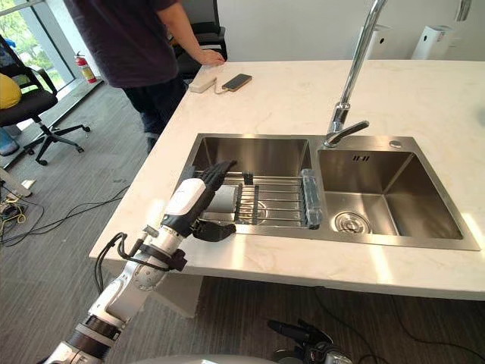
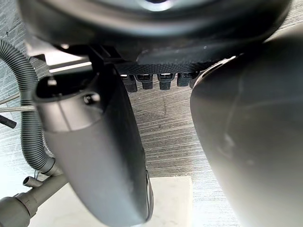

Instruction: Walk over to the sink, pick up the cup, carry it to the dishwasher, place the cup inside the dishwasher, then close the dishwasher door

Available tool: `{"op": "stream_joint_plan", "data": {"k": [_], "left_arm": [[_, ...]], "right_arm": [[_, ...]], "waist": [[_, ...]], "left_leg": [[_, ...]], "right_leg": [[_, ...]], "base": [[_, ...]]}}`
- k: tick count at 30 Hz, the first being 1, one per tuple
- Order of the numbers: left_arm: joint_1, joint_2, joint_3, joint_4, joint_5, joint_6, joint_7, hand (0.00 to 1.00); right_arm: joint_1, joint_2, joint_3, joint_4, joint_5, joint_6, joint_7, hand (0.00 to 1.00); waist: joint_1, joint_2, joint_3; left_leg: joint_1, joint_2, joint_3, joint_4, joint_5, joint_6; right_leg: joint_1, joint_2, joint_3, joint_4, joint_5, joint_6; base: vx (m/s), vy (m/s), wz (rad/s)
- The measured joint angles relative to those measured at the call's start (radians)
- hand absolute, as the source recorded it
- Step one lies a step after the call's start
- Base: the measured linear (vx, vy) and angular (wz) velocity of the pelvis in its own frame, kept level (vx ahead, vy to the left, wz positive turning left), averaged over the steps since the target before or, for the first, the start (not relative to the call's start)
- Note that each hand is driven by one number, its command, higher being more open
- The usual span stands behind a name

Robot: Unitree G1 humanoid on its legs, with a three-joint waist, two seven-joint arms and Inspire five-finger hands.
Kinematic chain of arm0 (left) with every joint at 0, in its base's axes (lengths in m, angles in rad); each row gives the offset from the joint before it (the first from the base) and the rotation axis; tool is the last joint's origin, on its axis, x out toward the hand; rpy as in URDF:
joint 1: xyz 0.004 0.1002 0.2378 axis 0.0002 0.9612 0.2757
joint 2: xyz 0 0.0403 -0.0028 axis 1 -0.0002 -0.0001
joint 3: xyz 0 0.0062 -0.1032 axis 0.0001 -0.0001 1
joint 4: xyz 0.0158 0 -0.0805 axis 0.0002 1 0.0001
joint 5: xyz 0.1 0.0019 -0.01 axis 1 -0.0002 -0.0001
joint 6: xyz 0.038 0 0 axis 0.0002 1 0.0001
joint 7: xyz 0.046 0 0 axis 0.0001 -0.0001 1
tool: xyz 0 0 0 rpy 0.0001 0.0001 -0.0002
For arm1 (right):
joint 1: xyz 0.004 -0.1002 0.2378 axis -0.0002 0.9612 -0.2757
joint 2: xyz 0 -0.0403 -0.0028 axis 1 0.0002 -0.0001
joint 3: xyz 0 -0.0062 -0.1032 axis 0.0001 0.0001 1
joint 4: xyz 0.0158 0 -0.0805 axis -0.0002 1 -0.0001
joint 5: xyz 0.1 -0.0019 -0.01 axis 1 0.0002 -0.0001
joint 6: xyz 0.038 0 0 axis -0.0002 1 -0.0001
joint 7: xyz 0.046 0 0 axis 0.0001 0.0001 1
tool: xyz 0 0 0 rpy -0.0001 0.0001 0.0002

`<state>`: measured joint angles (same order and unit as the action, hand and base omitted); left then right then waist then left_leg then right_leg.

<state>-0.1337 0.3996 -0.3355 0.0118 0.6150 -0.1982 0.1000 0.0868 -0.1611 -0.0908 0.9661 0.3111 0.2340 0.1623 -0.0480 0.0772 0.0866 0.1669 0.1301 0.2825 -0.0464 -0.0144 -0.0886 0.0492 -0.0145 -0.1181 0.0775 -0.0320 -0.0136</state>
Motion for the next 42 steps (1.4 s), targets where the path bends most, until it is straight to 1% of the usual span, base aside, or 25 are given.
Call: {"op": "stream_joint_plan", "data": {"k": [4, 6, 8, 10, 11, 16, 18, 21, 24, 27, 30, 33, 35, 38, 39, 40, 42], "left_arm": [[-0.063, 0.025, -0.006, 0.032, -0.041, 0.042, -0.025, 1.00], [-0.087, 0.029, -0.007, 0.046, -0.043, 0.063, -0.026, 1.00], [-0.114, 0.032, -0.008, 0.071, -0.046, 0.068, -0.026, 1.00], [-0.141, 0.038, -0.008, 0.104, -0.050, 0.079, -0.025, 1.00], [-0.158, 0.052, -0.008, 0.124, -0.076, 0.088, -0.025, 1.00], [-0.230, 0.060, -0.008, 0.196, -0.098, 0.100, -0.020, 1.00], [-0.261, 0.064, -0.008, 0.226, -0.120, 0.105, -0.019, 1.00], [-0.285, 0.071, -0.008, 0.267, -0.124, 0.110, -0.020, 1.00], [-0.286, 0.072, -0.008, 0.296, -0.123, 0.121, -0.027, 1.00], [-0.288, 0.072, -0.008, 0.349, -0.121, 0.143, -0.074, 1.00], [-0.292, 0.077, -0.002, 0.387, -0.106, 0.181, -0.139, 1.00], [-0.316, 0.085, -0.004, 0.391, -0.105, 0.199, -0.211, 1.00], [-0.352, 0.086, -0.005, 0.420, -0.105, 0.228, -0.269, 1.00], [-0.385, 0.088, -0.003, 0.472, -0.101, 0.265, -0.315, 1.00], [-0.388, 0.088, -0.003, 0.476, -0.075, 0.270, -0.326, 1.00], [-0.388, 0.088, -0.003, 0.478, -0.061, 0.272, -0.328, 0.00], [-0.398, 0.085, -0.003, 0.497, -0.036, 0.267, -0.330, 0.00]], "right_arm": [[-0.006, 0.003, 0.019, -0.003, 0.001, 0.009, -0.010, 1.00], [-0.004, 0.004, 0.020, -0.004, 0.001, 0.011, -0.011, 1.00], [-0.004, 0.008, 0.020, -0.006, 0.002, 0.014, -0.011, 1.00], [-0.004, 0.009, 0.022, -0.014, 0.002, 0.017, -0.011, 1.00], [-0.005, 0.013, 0.022, -0.019, 0.002, 0.017, -0.011, 1.00], [-0.001, 0.015, 0.022, -0.027, 0.002, 0.019, -0.011, 1.00], [-0.001, 0.016, 0.022, -0.031, 0.002, 0.019, -0.011, 1.00], [-0.001, 0.016, 0.022, -0.036, 0.002, 0.020, -0.010, 1.00], [-0.001, 0.018, 0.022, -0.041, 0.002, 0.021, -0.009, 1.00], [-0.001, 0.020, 0.019, -0.046, 0.001, 0.028, -0.007, 1.00], [0.000, 0.019, 0.018, -0.047, 0.001, 0.036, -0.006, 1.00], [0.000, 0.019, 0.018, -0.049, 0.001, 0.039, -0.006, 1.00], [-0.001, 0.018, 0.018, -0.050, 0.001, 0.043, -0.006, 1.00], [-0.005, 0.019, 0.018, -0.052, 0.001, 0.051, -0.003, 1.00], [-0.006, 0.018, 0.018, -0.053, 0.001, 0.055, -0.002, 1.00], [-0.006, 0.018, 0.018, -0.053, 0.000, 0.058, -0.001, 1.00], [-0.006, 0.016, 0.019, -0.053, 0.000, 0.063, 0.000, 1.00]], "waist": [[-0.024, -0.015, -0.009], [-0.026, -0.020, -0.014], [-0.029, -0.021, -0.014], [-0.040, -0.021, -0.015], [-0.051, -0.021, -0.015], [-0.054, -0.023, -0.016], [-0.061, -0.023, -0.016], [-0.070, -0.023, -0.016], [-0.077, -0.023, -0.016], [-0.081, -0.023, -0.016], [-0.080, -0.023, -0.016], [-0.081, -0.023, -0.016], [-0.082, -0.022, -0.017], [-0.096, -0.021, -0.019], [-0.100, -0.020, -0.020], [-0.102, -0.020, -0.021], [-0.103, -0.019, -0.023]], "left_leg": [[0.001, -0.008, 0.016, -0.023, 0.016, 0.007], [0.002, -0.008, 0.028, -0.025, 0.017, 0.008], [0.002, -0.012, 0.033, -0.030, 0.019, 0.012], [0.005, -0.015, 0.034, -0.035, 0.021, 0.014], [0.008, -0.016, 0.038, -0.038, 0.022, 0.014], [0.010, -0.016, 0.059, -0.039, 0.020, 0.013], [0.011, -0.016, 0.062, -0.039, 0.020, 0.012], [0.017, -0.015, 0.073, -0.039, 0.017, 0.009], [0.018, -0.014, 0.083, -0.039, 0.017, 0.008], [0.017, -0.013, 0.090, -0.039, 0.017, 0.008], [0.018, -0.013, 0.093, -0.039, 0.017, 0.008], [0.018, -0.013, 0.096, -0.039, 0.017, 0.008], [0.020, -0.013, 0.103, -0.039, 0.016, 0.007], [0.022, -0.013, 0.116, -0.039, 0.014, 0.005], [0.022, -0.012, 0.117, -0.039, 0.013, 0.004], [0.022, -0.012, 0.118, -0.039, 0.013, 0.004], [0.022, -0.011, 0.118, -0.039, 0.013, 0.004]], "right_leg": [[0.001, -0.001, 0.014, -0.041, 0.034, 0.002], [0.001, -0.002, 0.028, -0.056, 0.047, 0.004], [0.001, -0.003, 0.034, -0.066, 0.056, 0.004], [0.001, -0.006, 0.034, -0.067, 0.057, 0.005], [0.001, -0.006, 0.038, -0.068, 0.057, 0.006], [0.000, -0.003, 0.056, -0.079, 0.065, 0.012], [-0.001, -0.002, 0.058, -0.080, 0.066, 0.012], [-0.001, 0.002, 0.070, -0.080, 0.068, 0.013], [-0.004, 0.004, 0.081, -0.083, 0.073, 0.011], [-0.005, 0.006, 0.088, -0.089, 0.079, 0.009], [-0.004, 0.006, 0.091, -0.095, 0.083, 0.008], [-0.003, 0.006, 0.093, -0.097, 0.084, 0.008], [-0.003, 0.008, 0.100, -0.101, 0.087, 0.008], [-0.002, 0.012, 0.110, -0.115, 0.096, 0.007], [0.000, 0.012, 0.112, -0.120, 0.099, 0.006], [0.001, 0.013, 0.112, -0.123, 0.101, 0.006], [0.005, 0.014, 0.112, -0.132, 0.106, 0.005]], "base": [[-0.05, 0.020, -0.12], [-0.03, 0.018, -0.18], [-0.01, 0.013, -0.09], [0.00, 0.006, -0.02], [0.01, 0.006, -0.07], [0.01, 0.002, -0.11], [0.00, -0.004, -0.05], [-0.01, -0.004, -0.11], [-0.02, -0.005, -0.12], [-0.03, -0.007, -0.08], [-0.01, -0.002, -0.01], [0.00, -0.001, -0.01], [-0.01, -0.003, -0.10], [-0.01, -0.002, -0.12], [-0.01, -0.003, -0.08], [-0.01, -0.002, -0.03], [0.00, 0.000, 0.00]]}}
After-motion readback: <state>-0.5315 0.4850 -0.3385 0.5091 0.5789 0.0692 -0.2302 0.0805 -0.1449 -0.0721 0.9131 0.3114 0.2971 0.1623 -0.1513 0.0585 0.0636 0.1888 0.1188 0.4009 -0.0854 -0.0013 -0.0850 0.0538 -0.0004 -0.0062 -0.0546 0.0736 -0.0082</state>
